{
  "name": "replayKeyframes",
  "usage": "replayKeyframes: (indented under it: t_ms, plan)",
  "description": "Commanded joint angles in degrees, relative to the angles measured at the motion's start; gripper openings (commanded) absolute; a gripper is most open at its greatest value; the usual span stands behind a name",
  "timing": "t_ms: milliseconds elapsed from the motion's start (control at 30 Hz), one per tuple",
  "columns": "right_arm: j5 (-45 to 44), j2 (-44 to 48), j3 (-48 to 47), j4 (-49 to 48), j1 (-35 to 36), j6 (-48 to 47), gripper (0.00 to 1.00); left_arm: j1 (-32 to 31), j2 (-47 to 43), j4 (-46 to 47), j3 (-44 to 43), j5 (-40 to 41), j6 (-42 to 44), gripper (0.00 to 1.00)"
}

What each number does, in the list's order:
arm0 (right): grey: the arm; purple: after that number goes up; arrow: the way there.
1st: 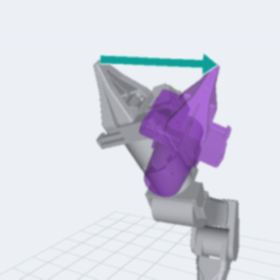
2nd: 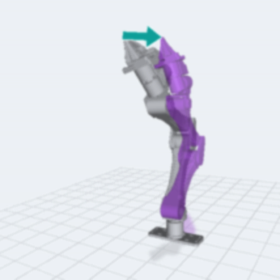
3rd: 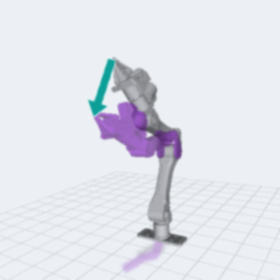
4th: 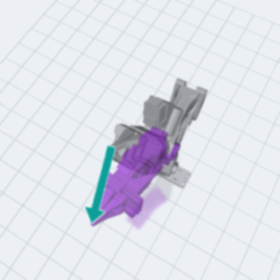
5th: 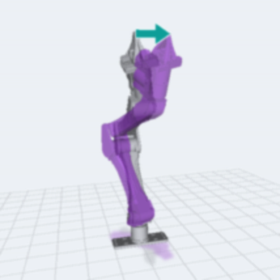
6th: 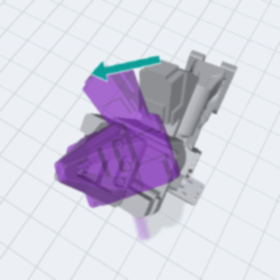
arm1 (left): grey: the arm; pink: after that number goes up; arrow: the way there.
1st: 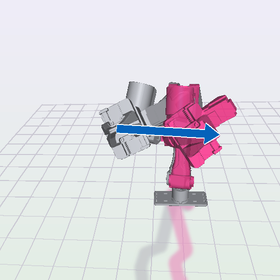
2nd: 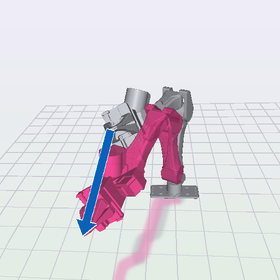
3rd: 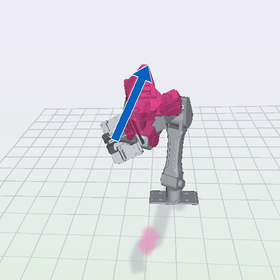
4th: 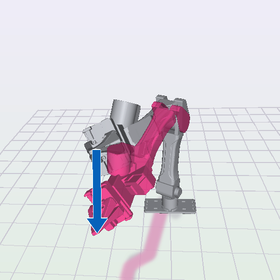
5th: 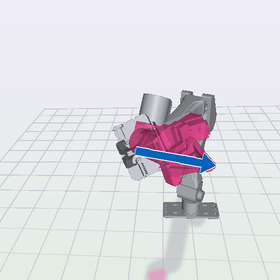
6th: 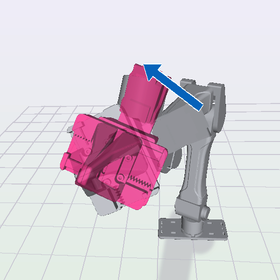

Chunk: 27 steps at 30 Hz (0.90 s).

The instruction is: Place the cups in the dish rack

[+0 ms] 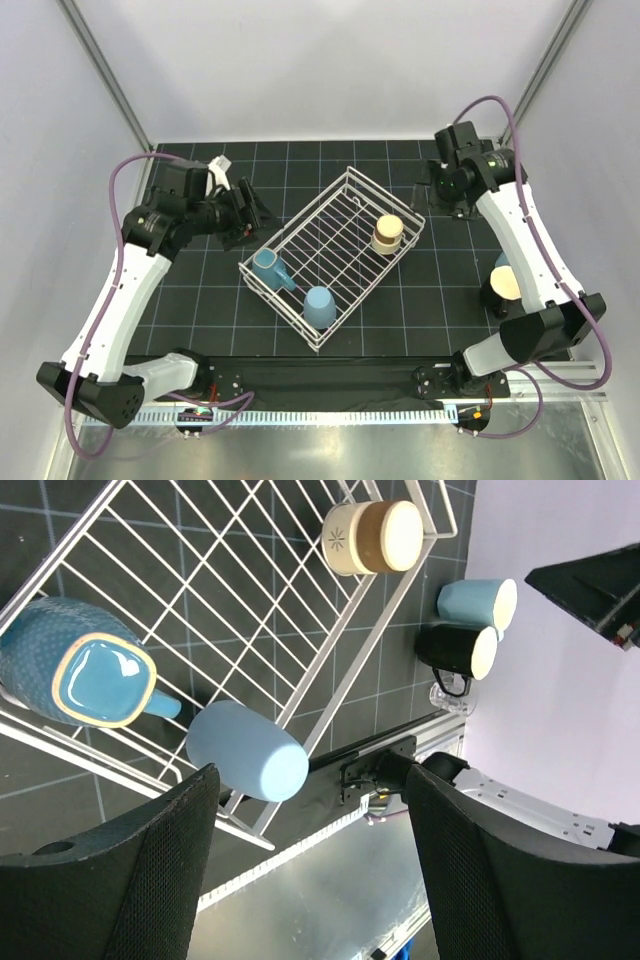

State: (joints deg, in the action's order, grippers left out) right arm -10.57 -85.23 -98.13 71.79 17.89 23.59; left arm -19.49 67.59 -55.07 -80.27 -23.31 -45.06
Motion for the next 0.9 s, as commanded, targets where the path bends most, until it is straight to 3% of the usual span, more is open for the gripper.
replayKeyframes:
  t_ms: [0,200,400,600,867]
  plan:
    - [0.6,3.3,1.0,1.7,-3.9,-0.6,0.86,0.2,-2.7,3.7,1.4,-2.5,0.7,0.73]
    - [-0.8,6.6,6.2,4.7,-14.9,2.7,0.84,0.2,-4.0,-3.0,2.1,-3.1,7.7,0.73]
    - [-0.2,8.0,19.0,2.1,-23.4,-0.2,0.82,-1.1,-9.8,-0.1,6.6,-2.7,8.5,0.73]
    - [0.2,9.1,28.5,-3.1,-27.6,-3.1,0.82,-3.7,-11.9,-2.9,4.5,1.3,12.7,0.73]
    - [-0.7,6.2,34.4,-9.1,-28.8,-4.3,0.78,-9.0,-14.0,-6.1,3.4,6.8,17.3,0.78]
